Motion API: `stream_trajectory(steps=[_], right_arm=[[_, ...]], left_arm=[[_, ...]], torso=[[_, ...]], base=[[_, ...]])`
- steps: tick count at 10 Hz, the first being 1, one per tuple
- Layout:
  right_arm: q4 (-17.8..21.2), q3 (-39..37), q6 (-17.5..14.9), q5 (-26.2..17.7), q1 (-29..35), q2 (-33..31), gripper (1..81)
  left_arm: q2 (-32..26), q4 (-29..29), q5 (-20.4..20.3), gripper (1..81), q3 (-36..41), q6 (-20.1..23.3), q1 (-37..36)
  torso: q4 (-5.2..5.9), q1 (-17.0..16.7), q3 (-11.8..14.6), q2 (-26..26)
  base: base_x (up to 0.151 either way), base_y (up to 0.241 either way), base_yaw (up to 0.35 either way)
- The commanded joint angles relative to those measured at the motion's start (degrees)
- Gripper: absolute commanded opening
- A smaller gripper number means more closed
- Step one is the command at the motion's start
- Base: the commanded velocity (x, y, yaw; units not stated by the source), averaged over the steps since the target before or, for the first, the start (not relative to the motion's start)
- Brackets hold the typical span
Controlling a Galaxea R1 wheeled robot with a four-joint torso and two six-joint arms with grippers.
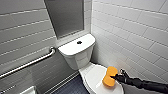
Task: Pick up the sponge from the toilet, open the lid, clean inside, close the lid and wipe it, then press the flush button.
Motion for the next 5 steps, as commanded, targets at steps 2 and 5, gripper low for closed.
stream_trajectory(steps=[2, 5], right_arm=[[8.3, -18.5, 0.3, -9.6, 12.3, 11.8, 1.0], [7.5, -27.7, 0.2, -14.5, 13.5, 16.9, 1.0]], left_arm=[[-0.8, -1.2, 4.8, 81.1, 1.0, 0.3, 0.6], [0.0, -1.2, 4.8, 81.1, -0.2, 0.3, 0.9]], torso=[[0.00, 0.0, 0.0, 0.0], [-1.85, 0.0, -4.4, 0.0]], base=[[0.000, 0.000, 0.000], [0.000, 0.000, 0.000]])
